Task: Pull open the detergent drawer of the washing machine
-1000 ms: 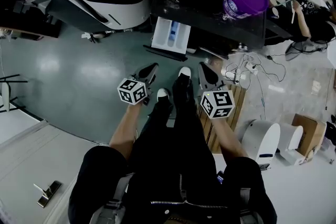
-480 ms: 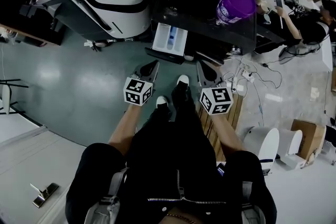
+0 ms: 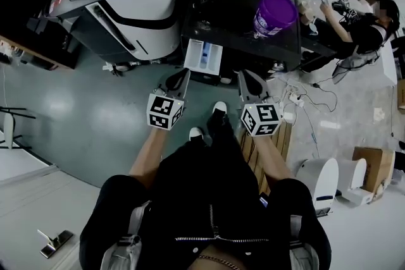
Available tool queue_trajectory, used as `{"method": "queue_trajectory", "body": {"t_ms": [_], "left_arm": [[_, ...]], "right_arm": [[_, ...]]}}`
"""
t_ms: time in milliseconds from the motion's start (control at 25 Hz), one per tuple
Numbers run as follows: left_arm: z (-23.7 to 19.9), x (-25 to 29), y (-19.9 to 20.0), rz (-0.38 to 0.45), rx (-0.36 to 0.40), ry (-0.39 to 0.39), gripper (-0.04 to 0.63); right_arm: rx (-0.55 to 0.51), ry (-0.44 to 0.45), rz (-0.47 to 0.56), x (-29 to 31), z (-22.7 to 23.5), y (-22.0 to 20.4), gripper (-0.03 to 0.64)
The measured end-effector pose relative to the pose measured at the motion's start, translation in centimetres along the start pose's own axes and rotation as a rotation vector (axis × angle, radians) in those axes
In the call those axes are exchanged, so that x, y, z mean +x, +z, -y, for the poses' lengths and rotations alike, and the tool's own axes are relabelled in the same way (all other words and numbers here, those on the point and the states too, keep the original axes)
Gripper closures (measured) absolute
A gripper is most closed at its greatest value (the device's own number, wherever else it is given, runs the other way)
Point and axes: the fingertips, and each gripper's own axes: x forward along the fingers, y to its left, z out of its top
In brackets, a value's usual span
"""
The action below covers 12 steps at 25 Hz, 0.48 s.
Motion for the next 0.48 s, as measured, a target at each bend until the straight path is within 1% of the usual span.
{"method": "queue_trajectory", "body": {"t_ms": [160, 320, 480], "left_arm": [[-0.3, -0.6, 2.2, 0.026, 0.044, 0.007, 0.574], [-0.7, -1.0, 4.2, 0.059, 0.05, 0.007, 0.574], [-1.1, -0.9, 5.1, 0.07, 0.051, 0.009, 0.574]], "right_arm": [[0.006, -0.015, 0.013, -0.2, 0.2, 0.5, 0.614], [0.0, -0.022, 0.024, -0.2, 0.3, 1.1, 0.614], [-0.001, -0.02, 0.029, -0.1, 0.3, 1.5, 0.614]]}}
